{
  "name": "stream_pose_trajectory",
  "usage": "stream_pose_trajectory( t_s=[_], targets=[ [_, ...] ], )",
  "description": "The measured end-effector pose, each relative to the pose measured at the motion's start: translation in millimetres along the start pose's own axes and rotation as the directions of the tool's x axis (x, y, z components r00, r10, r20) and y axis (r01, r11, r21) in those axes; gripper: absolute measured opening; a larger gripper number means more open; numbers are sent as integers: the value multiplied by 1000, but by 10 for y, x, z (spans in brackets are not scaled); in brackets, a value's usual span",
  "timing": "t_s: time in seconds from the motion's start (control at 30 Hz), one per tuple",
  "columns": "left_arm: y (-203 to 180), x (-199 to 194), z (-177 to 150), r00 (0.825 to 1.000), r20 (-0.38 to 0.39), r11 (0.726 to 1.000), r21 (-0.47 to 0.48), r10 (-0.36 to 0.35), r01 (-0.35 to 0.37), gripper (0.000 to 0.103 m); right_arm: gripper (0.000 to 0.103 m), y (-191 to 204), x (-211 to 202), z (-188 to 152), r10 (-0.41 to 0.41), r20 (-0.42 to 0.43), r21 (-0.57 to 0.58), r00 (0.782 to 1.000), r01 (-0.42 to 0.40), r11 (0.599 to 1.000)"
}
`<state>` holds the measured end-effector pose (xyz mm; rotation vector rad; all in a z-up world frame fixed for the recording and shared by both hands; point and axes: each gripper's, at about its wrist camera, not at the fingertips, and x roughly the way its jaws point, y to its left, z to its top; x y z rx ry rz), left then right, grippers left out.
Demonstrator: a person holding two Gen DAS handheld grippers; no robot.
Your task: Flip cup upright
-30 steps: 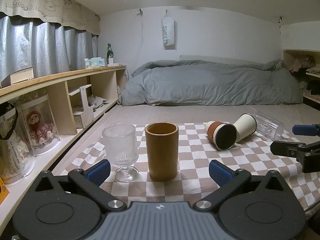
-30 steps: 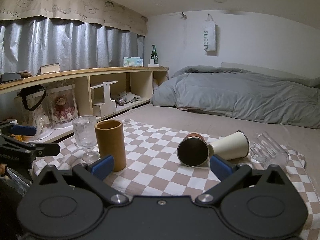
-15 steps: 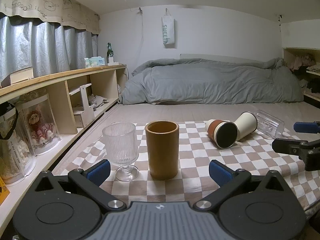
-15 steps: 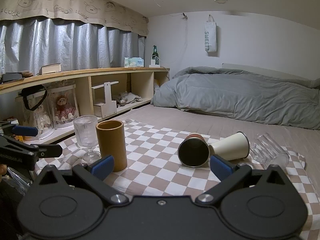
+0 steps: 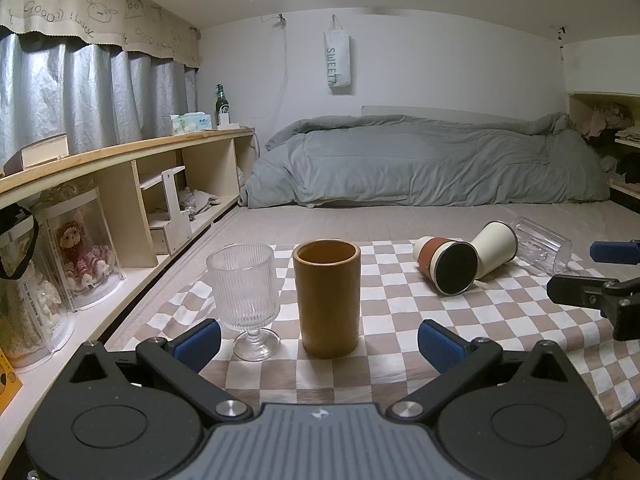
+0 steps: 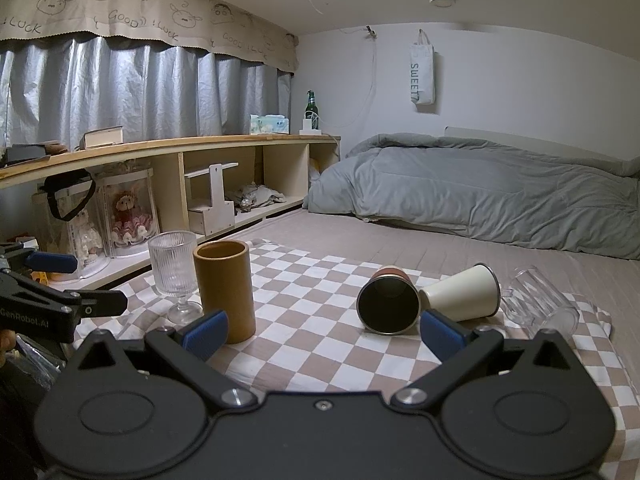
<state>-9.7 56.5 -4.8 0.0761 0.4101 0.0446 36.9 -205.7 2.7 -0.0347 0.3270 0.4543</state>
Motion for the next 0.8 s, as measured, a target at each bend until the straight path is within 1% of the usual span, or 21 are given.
stream_pose_trajectory(
  t_s=[0.8],
  targets=[
    [3,1,-3,1000,-2,1000,5,5,-5,103,103,7,0,-3,0,-1,1,1000,0,1000]
  ],
)
